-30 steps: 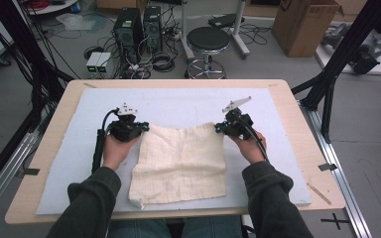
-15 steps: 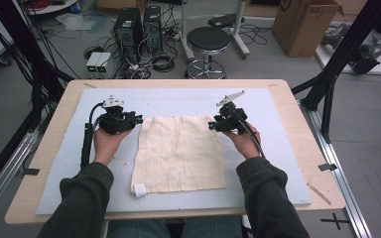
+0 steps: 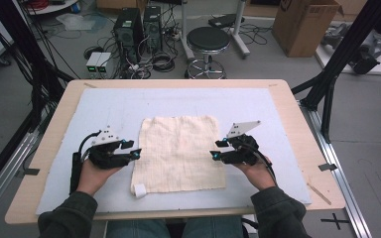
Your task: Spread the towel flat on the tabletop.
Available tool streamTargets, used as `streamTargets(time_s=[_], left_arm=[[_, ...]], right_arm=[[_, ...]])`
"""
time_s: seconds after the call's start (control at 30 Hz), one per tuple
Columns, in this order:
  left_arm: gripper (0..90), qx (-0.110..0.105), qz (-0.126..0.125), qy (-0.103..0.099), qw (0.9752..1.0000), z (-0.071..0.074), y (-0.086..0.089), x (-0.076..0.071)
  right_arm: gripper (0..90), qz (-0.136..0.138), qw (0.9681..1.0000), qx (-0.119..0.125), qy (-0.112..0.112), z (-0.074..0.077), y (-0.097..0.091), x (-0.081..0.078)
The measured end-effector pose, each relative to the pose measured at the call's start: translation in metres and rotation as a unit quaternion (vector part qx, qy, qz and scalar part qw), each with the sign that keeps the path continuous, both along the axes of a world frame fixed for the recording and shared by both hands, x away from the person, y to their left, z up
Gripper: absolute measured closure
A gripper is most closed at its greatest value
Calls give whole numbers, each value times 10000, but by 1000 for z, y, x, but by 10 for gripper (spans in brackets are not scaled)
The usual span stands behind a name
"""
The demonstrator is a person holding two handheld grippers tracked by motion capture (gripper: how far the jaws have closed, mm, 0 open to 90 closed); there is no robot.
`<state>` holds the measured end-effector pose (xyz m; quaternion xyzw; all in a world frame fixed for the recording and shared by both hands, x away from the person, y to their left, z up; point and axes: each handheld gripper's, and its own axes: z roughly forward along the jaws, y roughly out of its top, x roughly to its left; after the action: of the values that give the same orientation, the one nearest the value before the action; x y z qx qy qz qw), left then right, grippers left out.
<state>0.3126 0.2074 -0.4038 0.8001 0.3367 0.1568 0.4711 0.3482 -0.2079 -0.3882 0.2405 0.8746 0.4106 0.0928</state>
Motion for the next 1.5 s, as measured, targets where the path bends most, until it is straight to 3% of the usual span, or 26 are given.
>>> streamTargets(time_s=[0.07, 0.17, 0.37, 0.6, 0.77, 0.9, 1.1, 1.27, 1.33, 1.5], left_arm=[[500, 174, -41, -17, 9998, -3, 0, -10], [471, 9, -161, -31, 9999, -6, 1, -25], [468, 32, -575, 66, 9983, -15, 1, -45], [499, 375, -1121, 323, 9925, -27, -6, -55], [566, 570, -1237, 664, 9885, -36, -5, -51], [611, 578, -1217, 605, 9890, -39, -4, -50], [718, 674, -1096, 467, 9906, -39, -5, -51], [810, 709, -1096, 417, 9906, -39, -6, -50], [855, 709, -1122, 414, 9903, -38, -5, -49], [881, 692, -1160, 421, 9899, -37, -3, -50]], right_arm=[[529, 92, 9999, 67, 27, -6, -2, -9], [522, 306, 9995, 10, 106, -16, -4, -19], [523, 504, 9984, -17, 243, -28, -10, -34], [528, 718, 9967, -218, 295, -38, -10, -47], [538, 764, 9956, -355, 408, -45, -7, -45], [559, 749, 9953, -447, 429, -49, -4, -45], [660, 652, 9955, -567, 386, -48, -4, -45], [732, 599, 9959, -563, 390, -47, -4, -43], [817, 604, 9957, -547, 445, -47, -4, -43], [877, 682, 9948, -555, 523, -46, -3, -44]])
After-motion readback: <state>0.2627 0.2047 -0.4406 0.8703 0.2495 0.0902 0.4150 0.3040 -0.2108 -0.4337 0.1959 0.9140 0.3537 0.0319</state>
